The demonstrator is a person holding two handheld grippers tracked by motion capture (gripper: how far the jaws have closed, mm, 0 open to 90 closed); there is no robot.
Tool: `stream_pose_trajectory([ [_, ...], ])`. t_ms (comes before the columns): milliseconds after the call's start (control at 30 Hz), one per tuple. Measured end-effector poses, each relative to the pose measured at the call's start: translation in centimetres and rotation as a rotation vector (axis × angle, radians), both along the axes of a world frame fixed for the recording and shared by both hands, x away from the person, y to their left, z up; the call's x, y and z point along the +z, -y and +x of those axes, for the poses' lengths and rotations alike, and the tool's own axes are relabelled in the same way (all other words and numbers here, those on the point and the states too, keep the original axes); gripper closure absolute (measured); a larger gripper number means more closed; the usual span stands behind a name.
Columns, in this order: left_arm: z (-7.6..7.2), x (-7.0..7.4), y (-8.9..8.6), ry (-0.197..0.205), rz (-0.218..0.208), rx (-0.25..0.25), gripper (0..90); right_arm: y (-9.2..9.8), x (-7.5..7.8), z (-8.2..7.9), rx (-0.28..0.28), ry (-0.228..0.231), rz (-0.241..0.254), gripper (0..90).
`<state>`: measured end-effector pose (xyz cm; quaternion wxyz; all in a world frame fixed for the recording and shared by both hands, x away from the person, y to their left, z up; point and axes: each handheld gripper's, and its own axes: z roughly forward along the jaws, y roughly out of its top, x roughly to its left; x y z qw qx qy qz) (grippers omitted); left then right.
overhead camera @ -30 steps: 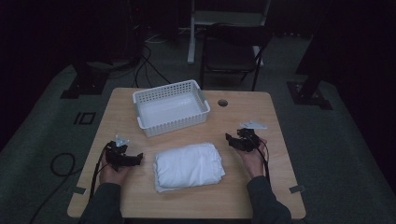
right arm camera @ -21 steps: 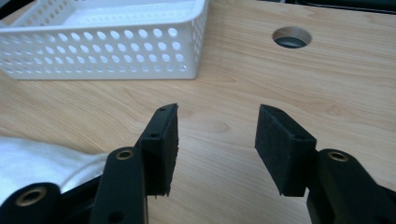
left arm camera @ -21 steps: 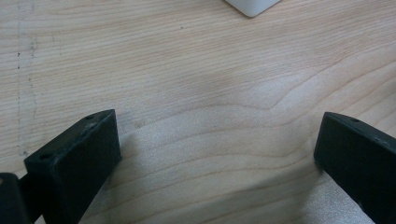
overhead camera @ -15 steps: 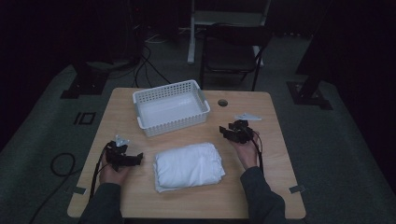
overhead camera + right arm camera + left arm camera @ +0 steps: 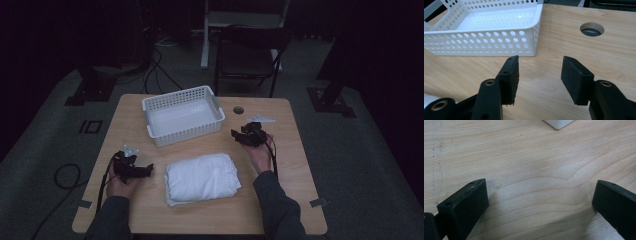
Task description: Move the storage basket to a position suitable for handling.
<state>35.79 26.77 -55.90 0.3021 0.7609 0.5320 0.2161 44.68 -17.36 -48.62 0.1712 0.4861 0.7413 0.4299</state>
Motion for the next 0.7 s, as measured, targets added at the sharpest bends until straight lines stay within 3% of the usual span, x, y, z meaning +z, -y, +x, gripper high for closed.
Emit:
stream_pose_trajectory([
  [700, 0.0, 0.0, 0.0, 0.000, 0.000, 0.001, 0.2, -1.5, 1.2, 2.6, 0.023, 0.014, -0.016, 52.7],
])
